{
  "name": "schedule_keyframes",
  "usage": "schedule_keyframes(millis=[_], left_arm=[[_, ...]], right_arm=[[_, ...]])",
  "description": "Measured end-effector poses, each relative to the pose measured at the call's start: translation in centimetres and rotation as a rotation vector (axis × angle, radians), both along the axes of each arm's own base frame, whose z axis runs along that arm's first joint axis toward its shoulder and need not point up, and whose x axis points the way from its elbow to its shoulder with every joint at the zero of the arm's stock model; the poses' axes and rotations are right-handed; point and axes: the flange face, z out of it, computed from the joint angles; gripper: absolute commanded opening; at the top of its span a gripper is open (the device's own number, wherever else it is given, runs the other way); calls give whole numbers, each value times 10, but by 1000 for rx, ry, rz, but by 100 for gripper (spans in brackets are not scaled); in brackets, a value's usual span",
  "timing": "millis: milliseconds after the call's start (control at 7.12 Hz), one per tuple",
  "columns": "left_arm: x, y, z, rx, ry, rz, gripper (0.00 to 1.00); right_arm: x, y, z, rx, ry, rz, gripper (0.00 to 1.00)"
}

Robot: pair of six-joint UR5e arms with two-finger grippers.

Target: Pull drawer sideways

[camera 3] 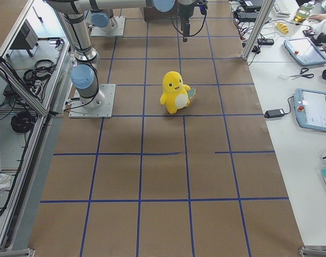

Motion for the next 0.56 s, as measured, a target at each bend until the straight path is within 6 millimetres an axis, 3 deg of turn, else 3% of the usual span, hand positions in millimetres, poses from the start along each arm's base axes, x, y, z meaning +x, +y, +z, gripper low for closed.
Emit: schedule_keyframes(millis=[562], left_arm=[[-1,-2,-3,7,1,4,100]], right_arm=[[0,0,0,0,0,0,100]])
